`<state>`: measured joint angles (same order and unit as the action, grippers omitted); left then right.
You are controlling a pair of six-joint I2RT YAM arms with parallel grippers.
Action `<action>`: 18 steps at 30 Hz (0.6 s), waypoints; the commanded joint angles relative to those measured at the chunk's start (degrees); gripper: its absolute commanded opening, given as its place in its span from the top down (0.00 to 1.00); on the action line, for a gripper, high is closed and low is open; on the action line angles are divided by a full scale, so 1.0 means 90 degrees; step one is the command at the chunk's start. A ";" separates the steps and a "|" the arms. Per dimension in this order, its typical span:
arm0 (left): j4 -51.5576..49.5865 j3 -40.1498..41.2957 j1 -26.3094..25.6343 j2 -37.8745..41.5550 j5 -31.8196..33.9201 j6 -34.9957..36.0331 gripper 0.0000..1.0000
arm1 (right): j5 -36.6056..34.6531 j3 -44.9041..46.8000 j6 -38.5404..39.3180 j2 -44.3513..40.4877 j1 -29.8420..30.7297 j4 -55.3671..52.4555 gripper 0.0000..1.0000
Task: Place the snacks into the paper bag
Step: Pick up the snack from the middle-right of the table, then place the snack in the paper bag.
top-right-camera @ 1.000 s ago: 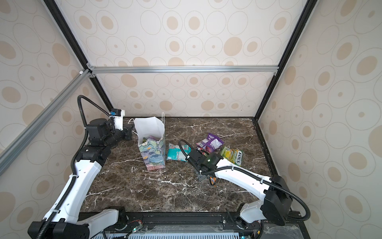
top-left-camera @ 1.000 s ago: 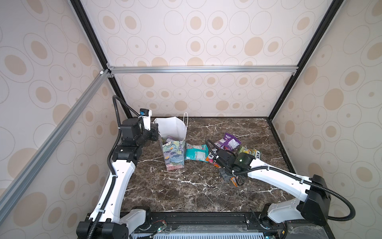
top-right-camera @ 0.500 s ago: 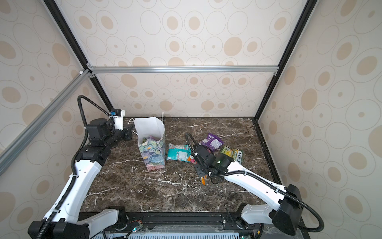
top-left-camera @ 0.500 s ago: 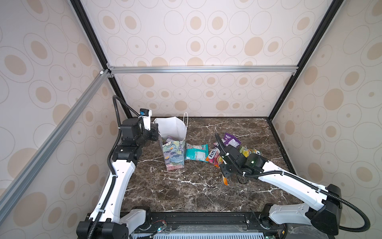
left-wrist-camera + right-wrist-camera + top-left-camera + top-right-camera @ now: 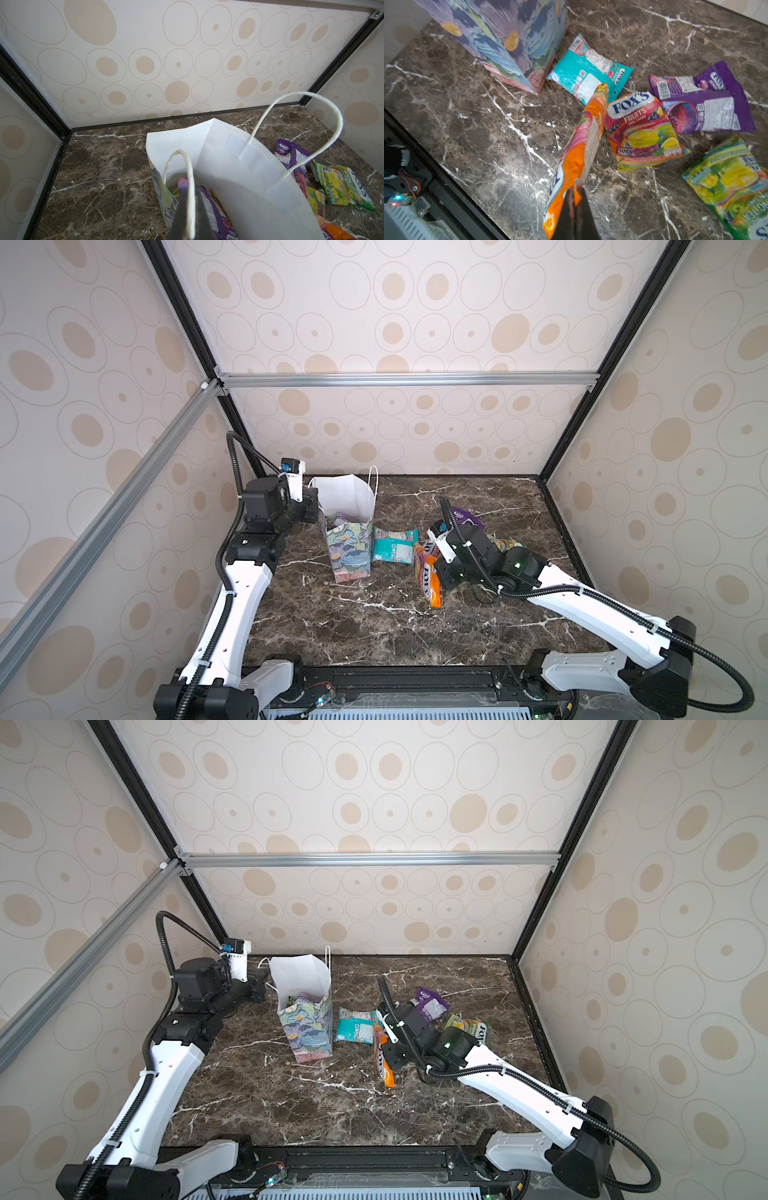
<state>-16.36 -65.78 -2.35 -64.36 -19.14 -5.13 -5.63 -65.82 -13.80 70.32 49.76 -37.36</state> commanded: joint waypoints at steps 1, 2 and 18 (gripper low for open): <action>0.0001 -0.0152 0.0017 -0.0047 -0.0005 0.0130 1.00 | 0.0333 -0.0411 0.0253 0.0132 -0.0020 0.0539 1.00; -0.0006 -0.0153 0.0018 -0.0046 -0.0009 0.0130 1.00 | 0.0398 -0.0495 0.0313 0.0208 -0.0016 0.0581 1.00; -0.0003 -0.0162 0.0016 -0.0027 -0.0007 0.0140 1.00 | 0.1210 -0.1663 0.0691 0.0926 -0.0021 0.1101 1.00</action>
<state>-16.36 -65.78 -2.35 -64.36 -19.14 -5.10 3.22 -78.41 -8.67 78.48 49.76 -30.79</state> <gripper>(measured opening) 0.048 0.042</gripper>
